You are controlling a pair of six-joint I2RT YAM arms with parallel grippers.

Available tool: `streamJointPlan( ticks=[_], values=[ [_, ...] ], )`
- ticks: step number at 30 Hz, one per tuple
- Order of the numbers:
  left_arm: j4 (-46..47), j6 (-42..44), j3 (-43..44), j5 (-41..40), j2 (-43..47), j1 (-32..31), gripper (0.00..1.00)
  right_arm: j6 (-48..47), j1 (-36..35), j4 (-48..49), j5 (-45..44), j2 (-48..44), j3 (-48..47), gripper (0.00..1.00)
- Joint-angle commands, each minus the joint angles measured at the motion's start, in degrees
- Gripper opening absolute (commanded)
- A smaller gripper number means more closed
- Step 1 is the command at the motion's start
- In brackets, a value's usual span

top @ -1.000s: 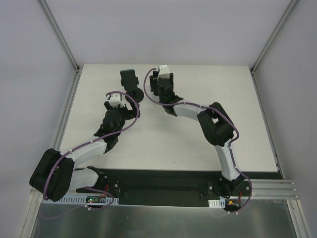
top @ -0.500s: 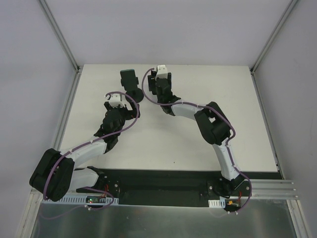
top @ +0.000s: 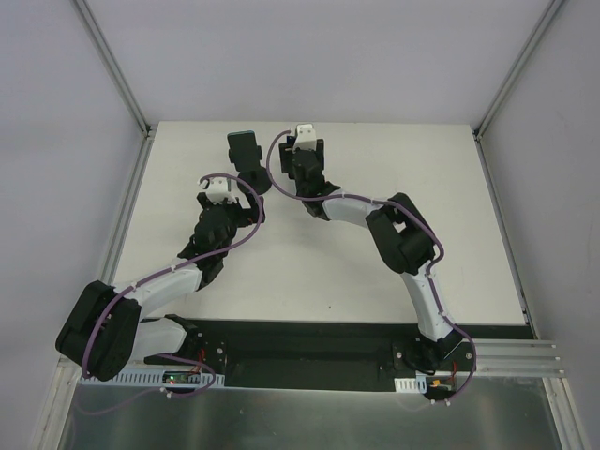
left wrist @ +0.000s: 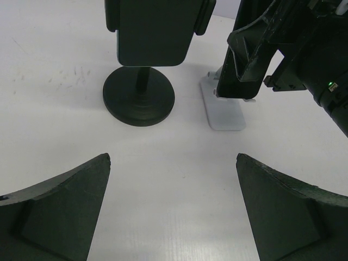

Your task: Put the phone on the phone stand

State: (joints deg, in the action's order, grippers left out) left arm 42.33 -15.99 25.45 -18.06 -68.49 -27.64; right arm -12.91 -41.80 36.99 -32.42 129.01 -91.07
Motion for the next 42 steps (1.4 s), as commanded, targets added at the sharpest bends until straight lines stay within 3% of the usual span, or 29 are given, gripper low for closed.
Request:
streamJointPlan(
  ticks=[1,3,4,6,7,9,17,21,24,29,31,34,39,42],
  values=[
    [2.4,-0.7,-0.4,-0.9,1.7,0.3,0.98,0.4,-0.6,4.3,-1.9,-2.4,0.4,0.24],
    [2.5,-0.7,-0.5,-0.7,1.9,0.3,0.98,0.6,-0.6,4.6,-1.8,-2.5,0.9,0.33],
    [2.5,-0.7,-0.5,-0.7,1.9,0.3,0.98,0.4,-0.6,4.6,-1.3,-2.7,1.2,0.5],
    [2.4,-0.7,-0.5,-0.8,1.8,0.3,0.98,-0.1,-0.7,4.5,-0.1,-3.3,1.5,0.71],
    [2.4,-0.8,-0.5,-0.9,1.8,0.3,0.98,-0.2,-0.8,4.0,-0.4,-3.7,1.6,0.89],
    [2.4,-0.6,-0.4,-1.0,1.5,0.4,0.98,-0.6,-1.3,3.3,-1.3,-4.6,1.7,0.98],
    [2.4,-0.3,-0.1,-1.1,0.5,0.3,0.98,-0.9,-1.6,0.5,-3.2,-11.9,6.1,0.97],
    [0.8,-1.1,0.8,-2.1,0.7,0.5,0.99,-1.0,-1.7,0.6,-5.8,-21.2,12.5,0.97],
    [-6.5,-6.5,1.9,0.2,5.9,2.1,0.99,-0.5,-2.2,-2.2,-7.4,-30.8,18.2,0.97],
    [-11.5,-11.5,0.4,6.3,18.5,2.9,0.99,2.1,-4.4,-15.6,-7.4,-46.7,27.7,0.96],
    [-15.4,-13.7,-0.5,8.1,25.5,2.9,0.99,4.1,-5.3,-28.6,-8.3,-54.6,28.8,0.97],
    [-22.6,-15.6,-2.7,10.1,36.4,2.9,0.99,8.9,-7.2,-39.7,-6.8,-66.3,34.3,0.97],
    [-33.9,-14.4,-2.8,15.5,53.3,2.9,0.99,15.2,-8.2,-48.9,1.8,-89.7,45.7,0.96],
    [-37.7,-13.8,-0.8,18.0,62.8,2.9,0.99,16.5,-8.2,-55.5,1.8,-100.7,45.5,0.96]
  ],
)
